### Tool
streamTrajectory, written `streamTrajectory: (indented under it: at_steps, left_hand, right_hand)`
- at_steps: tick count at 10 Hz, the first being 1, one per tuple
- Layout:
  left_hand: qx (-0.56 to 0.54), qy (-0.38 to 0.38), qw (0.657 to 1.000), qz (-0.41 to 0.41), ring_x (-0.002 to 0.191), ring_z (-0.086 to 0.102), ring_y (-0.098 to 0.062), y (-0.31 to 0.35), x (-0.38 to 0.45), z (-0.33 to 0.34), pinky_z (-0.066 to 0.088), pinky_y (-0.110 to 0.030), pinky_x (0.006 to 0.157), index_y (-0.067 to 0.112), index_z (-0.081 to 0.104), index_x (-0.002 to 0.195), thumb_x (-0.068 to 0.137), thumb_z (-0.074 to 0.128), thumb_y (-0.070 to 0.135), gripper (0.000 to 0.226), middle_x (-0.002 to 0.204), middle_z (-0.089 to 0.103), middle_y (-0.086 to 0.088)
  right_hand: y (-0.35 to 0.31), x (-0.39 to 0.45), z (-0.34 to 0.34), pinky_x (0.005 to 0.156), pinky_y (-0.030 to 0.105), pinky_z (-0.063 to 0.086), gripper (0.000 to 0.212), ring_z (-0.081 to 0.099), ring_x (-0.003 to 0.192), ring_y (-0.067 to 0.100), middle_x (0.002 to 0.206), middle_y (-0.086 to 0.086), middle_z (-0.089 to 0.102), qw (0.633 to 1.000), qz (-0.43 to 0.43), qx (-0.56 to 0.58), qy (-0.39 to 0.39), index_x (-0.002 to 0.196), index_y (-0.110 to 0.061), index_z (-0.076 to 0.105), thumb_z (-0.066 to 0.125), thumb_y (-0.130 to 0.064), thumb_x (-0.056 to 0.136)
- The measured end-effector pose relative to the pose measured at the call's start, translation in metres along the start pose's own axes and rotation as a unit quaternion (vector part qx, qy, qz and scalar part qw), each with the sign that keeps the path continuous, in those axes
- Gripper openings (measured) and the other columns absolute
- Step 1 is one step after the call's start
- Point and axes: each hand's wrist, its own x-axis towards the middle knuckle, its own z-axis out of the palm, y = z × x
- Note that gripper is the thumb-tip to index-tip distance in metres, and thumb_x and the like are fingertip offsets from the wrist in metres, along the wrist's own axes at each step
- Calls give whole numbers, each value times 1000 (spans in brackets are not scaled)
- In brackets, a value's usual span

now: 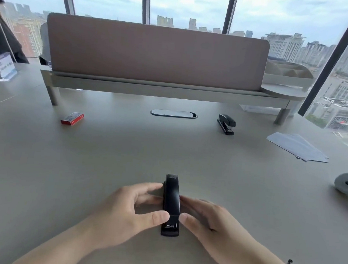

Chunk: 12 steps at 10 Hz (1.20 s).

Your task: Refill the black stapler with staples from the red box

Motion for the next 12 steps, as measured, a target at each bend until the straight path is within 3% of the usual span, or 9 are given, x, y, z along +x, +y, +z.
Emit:
streamTrajectory:
  at_steps: [2,3,4,6,7,9,10,11,12]
  left_hand:
    - [1,15,1000,19,117,61,10,10,86,15,41,-36,114,37,63,127,77,69,48,51,119,72,25]
    - [18,40,999,22,116,62,8,15,131,25,43,-36,112,45,64,121,76,63,53,45,117,72,27]
    - [45,66,997,8,121,61,1,19,177,33,43,-39,111,50,60,123,72,56,64,53,121,70,28]
    - [34,93,995,-29,123,60,-8,25,263,46,42,-42,111,49,56,127,66,57,76,67,124,69,23]
    - [33,117,992,-34,128,55,-12,37,293,54,36,-43,114,47,57,128,69,53,72,64,122,70,21]
    - [70,157,985,-32,130,54,-20,54,337,63,35,-43,114,40,58,130,86,51,58,48,132,67,14]
    - [101,179,978,-29,127,56,-20,57,348,65,36,-42,112,38,60,128,90,50,57,43,128,69,13]
    - [115,190,975,-25,124,58,-21,54,354,67,39,-43,110,38,63,123,90,51,56,40,123,72,12]
    - [116,186,976,-14,123,59,-21,54,353,67,39,-44,110,40,62,124,89,52,52,37,120,73,15]
  right_hand:
    - [47,42,-35,109,21,42,39,53,127,-10,134,-30,62,998,45,13,49,140,-43,50,44,-32,103]
    - [72,67,-55,102,18,45,36,58,122,-4,130,-23,67,995,63,-2,77,136,-37,57,44,-31,104]
    - [96,91,-73,97,30,51,32,66,113,7,120,-15,74,991,81,-9,102,129,-37,62,43,-33,104]
    - [146,139,-104,85,29,51,28,68,98,11,106,-7,77,972,133,61,181,117,-27,72,48,-28,102]
    - [167,163,-114,71,30,45,28,62,80,15,90,4,77,957,165,68,230,103,-19,76,51,-32,100]
    - [188,199,-122,55,28,37,35,56,64,21,56,-5,59,909,232,69,339,75,-20,74,57,-45,93]
    - [195,212,-123,60,30,38,47,57,65,26,51,-3,54,887,259,49,379,55,-18,58,56,-52,87]
    - [201,216,-123,62,30,40,50,61,70,31,52,-2,53,875,271,51,397,50,-18,50,57,-54,84]
    - [201,216,-123,62,31,43,48,65,73,33,52,-2,55,872,276,40,401,56,-14,57,58,-51,86]
